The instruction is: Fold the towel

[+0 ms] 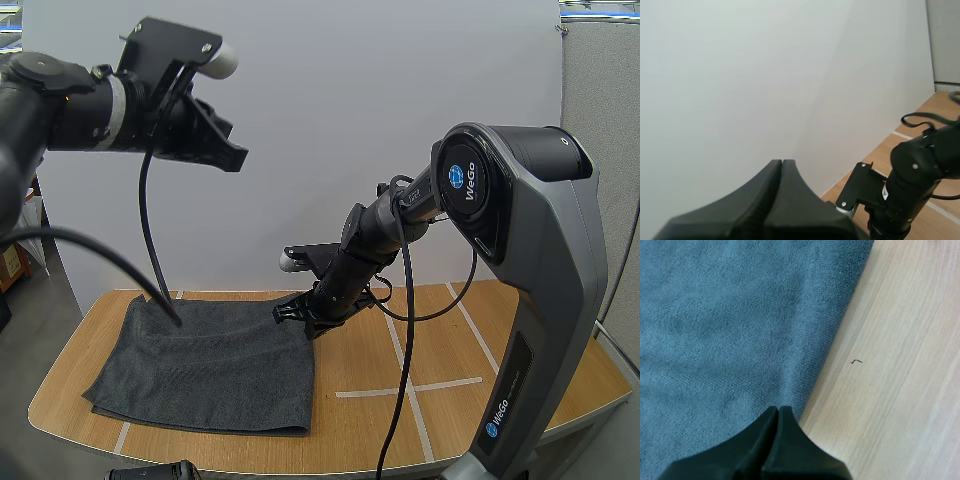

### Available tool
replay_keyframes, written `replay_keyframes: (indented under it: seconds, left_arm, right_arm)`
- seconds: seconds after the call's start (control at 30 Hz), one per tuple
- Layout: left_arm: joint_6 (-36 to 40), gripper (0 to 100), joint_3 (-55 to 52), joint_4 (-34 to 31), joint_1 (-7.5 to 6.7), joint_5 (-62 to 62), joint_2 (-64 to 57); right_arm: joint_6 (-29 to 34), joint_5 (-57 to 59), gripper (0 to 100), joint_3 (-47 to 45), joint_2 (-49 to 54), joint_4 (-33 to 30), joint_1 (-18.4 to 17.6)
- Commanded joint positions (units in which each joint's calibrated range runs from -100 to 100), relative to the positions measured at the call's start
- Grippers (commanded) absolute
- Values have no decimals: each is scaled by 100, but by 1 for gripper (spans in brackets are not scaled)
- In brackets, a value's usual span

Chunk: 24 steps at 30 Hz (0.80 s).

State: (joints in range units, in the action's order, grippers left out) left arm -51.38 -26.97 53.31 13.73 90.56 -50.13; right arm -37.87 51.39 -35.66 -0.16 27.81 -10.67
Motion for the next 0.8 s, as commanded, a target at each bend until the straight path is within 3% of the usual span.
replay_keyframes:
  seconds: [0.0, 0.1, 0.17, 0.23, 0.33, 0.37, 0.47, 0.63, 0.77]
  left_arm:
    - [-17, 0, -10, 86, -374, -56, -616]
    - [-549, 0, -10, 63, -577, -617, -761]
    - [-451, 0, -10, -57, -647, -794, -863]
    - [393, 0, -76, -688, -662, -1684, -1009]
    - [2697, 0, -474, -2356, -662, -3933, -1277]
    - [3314, 0, -661, -2983, -662, -4276, -1385]
    - [4489, 0, -1318, -4073, -662, -4801, -1695]
    - [5607, 0, -2288, -4726, -653, -4923, -1888]
    - [5651, 0, -2755, -4637, -653, -4673, -1888]
  right_arm:
    - [-6, -55, 0, -3, 78, 4, -6]
    - [-6, -55, 0, -3, 78, 4, -6]
    - [-6, -55, 0, -3, 78, 4, -6]
    - [-6, -55, 0, -3, 78, 4, -6]
    - [-6, -55, 0, -3, 78, 4, -6]
    - [-6, -55, 0, -3, 78, 4, -6]
    - [-6, -55, 0, -3, 78, 4, -6]
    - [-6, -55, 0, -3, 78, 4, -6]
    - [-6, -55, 0, -3, 78, 4, -6]
